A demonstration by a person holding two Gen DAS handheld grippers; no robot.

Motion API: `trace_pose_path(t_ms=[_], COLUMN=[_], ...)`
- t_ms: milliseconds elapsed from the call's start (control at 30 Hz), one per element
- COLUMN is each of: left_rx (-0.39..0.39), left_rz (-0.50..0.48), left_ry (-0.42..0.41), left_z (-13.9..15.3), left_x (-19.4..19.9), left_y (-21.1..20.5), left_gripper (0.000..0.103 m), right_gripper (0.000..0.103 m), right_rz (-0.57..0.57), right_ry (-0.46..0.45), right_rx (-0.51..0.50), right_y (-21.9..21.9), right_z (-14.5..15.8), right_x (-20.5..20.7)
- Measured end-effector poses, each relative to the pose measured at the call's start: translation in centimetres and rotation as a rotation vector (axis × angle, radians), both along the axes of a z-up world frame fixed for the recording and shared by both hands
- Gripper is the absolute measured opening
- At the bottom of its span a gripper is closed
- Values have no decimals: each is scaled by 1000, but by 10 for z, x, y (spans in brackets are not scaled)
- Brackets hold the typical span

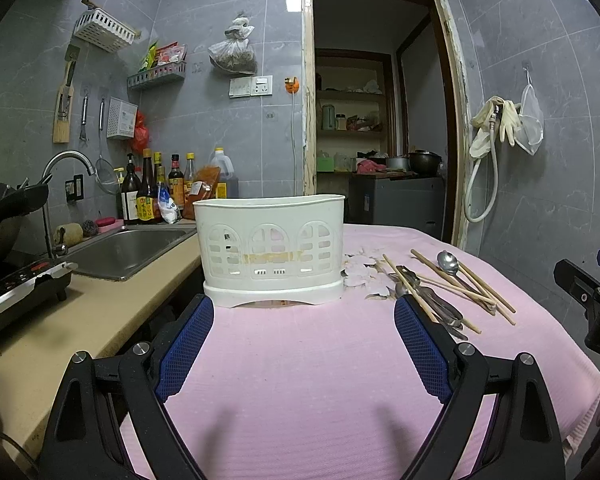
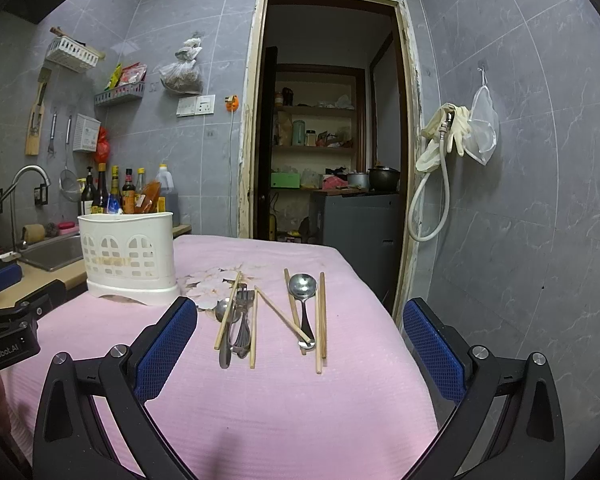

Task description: Organize utensils

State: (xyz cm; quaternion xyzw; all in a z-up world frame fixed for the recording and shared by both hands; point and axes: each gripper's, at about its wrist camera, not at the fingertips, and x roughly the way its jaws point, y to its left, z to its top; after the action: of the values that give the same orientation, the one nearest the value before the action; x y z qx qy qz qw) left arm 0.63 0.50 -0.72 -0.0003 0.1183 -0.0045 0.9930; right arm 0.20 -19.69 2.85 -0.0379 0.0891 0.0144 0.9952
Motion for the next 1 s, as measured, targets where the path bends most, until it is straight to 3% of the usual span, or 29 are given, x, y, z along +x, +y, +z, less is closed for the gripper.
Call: trace_pose_path(t_ms=[1000], left_rx=[3], left_rz=[-2], left_ry=[12], left_z=[-10], left_x=[4], left_y=[-1], left_gripper=[89], right_gripper=[103], right_rz=[1], right_ry=[8], right_rx=[4], right_y=[0], right_z=[-1], right_x=[2])
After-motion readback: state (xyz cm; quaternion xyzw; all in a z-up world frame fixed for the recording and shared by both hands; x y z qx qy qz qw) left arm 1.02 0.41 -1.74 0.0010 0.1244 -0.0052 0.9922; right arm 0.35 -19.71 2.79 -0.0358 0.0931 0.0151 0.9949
